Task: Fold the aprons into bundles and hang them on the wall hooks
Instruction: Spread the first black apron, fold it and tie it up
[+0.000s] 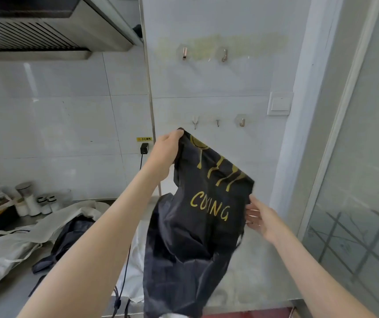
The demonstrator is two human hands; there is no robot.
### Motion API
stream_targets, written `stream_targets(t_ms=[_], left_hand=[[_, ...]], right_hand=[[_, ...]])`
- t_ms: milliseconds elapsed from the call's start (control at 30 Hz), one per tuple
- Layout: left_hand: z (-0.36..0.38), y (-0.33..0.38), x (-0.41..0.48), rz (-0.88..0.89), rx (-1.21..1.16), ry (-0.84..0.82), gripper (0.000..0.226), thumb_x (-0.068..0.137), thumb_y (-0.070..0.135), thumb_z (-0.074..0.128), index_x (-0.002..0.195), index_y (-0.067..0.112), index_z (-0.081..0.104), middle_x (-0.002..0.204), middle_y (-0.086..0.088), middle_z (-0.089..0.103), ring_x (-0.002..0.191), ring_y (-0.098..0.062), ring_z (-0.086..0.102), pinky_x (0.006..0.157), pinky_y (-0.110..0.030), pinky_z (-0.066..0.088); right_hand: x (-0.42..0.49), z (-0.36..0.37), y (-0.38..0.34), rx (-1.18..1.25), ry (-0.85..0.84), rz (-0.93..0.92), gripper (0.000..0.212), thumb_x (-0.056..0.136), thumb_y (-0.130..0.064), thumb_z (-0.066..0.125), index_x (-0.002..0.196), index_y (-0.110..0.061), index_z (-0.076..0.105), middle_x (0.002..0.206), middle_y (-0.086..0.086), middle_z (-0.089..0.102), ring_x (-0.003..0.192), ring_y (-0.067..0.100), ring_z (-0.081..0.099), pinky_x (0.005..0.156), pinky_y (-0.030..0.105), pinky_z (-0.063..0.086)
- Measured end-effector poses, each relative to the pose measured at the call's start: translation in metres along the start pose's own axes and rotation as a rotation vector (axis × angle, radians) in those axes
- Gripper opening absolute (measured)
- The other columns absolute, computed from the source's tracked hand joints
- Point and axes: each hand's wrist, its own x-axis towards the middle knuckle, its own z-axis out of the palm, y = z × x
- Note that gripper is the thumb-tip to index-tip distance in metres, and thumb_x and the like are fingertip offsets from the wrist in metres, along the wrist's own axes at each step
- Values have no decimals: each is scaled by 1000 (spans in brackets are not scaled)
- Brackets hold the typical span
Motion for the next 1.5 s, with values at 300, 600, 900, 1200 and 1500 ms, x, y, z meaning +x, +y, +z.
stream_targets(t_ms=[300, 600, 900, 1200, 1500], left_hand=[[-7, -5, -18, -58, -53, -203, 29, 95, 44, 48, 95, 20, 64, 97, -1, 69, 97, -19, 64, 88, -33, 50], [-47, -32, -29, -202, 46, -235, 28, 93, 47, 53, 99, 22, 64, 101, -3, 69, 96, -20, 65, 85, -33, 52], [-101, -89, -32, -413, 94, -395, 29, 87, 1, 42, 104, 10, 64, 99, -10, 69, 89, -27, 64, 83, -35, 51], [-90, -122, -36, -566, 105, -330, 30, 94, 38, 57, 104, 12, 68, 100, -8, 73, 91, -24, 68, 88, -36, 53], [-70, -129, -44, -562, -90, -373, 33, 98, 33, 48, 100, 7, 68, 96, -10, 73, 85, -23, 68, 82, -34, 51]], right_hand=[[-9, 21, 20, -43, -204, 57, 47, 89, -47, 59, 115, -8, 58, 114, 12, 64, 105, 26, 62, 91, 39, 49], [-27, 59, 54, -169, -623, 364, 48, 98, -42, 47, 74, -15, 78, 90, 5, 74, 80, 17, 71, 80, 29, 50], [-20, 70, 44, 9, -642, 11, 16, 88, 0, 53, 104, -1, 56, 92, 17, 66, 78, 24, 67, 72, 30, 55], [-31, 42, 30, 383, -553, 17, 85, 64, -50, 81, 129, -3, 54, 127, 20, 56, 116, 35, 56, 98, 43, 46], [-40, 51, 25, 204, -418, 121, 39, 91, -28, 52, 66, -11, 77, 75, 7, 73, 67, 19, 71, 62, 26, 58]])
